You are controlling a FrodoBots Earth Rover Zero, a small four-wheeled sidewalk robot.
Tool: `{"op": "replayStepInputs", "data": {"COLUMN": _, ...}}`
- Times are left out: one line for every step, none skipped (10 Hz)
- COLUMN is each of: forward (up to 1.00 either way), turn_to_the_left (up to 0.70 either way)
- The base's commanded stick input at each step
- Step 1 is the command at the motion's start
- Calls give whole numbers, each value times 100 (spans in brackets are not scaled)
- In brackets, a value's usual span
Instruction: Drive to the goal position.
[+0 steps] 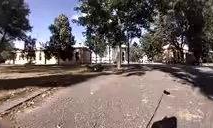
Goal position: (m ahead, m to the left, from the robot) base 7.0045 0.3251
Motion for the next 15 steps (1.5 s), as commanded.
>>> {"op": "replayStepInputs", "data": {"forward": 70, "turn_to_the_left": 0}}
{"op": "replayStepInputs", "data": {"forward": 70, "turn_to_the_left": 0}}
{"op": "replayStepInputs", "data": {"forward": 70, "turn_to_the_left": 0}}
{"op": "replayStepInputs", "data": {"forward": 70, "turn_to_the_left": 0}}
{"op": "replayStepInputs", "data": {"forward": 70, "turn_to_the_left": 0}}
{"op": "replayStepInputs", "data": {"forward": 70, "turn_to_the_left": 0}}
{"op": "replayStepInputs", "data": {"forward": 70, "turn_to_the_left": 0}}
{"op": "replayStepInputs", "data": {"forward": 70, "turn_to_the_left": 0}}
{"op": "replayStepInputs", "data": {"forward": 70, "turn_to_the_left": 0}}
{"op": "replayStepInputs", "data": {"forward": 70, "turn_to_the_left": 0}}
{"op": "replayStepInputs", "data": {"forward": 70, "turn_to_the_left": 0}}
{"op": "replayStepInputs", "data": {"forward": 70, "turn_to_the_left": 0}}
{"op": "replayStepInputs", "data": {"forward": 70, "turn_to_the_left": 0}}
{"op": "replayStepInputs", "data": {"forward": 70, "turn_to_the_left": 0}}
{"op": "replayStepInputs", "data": {"forward": 70, "turn_to_the_left": 0}}
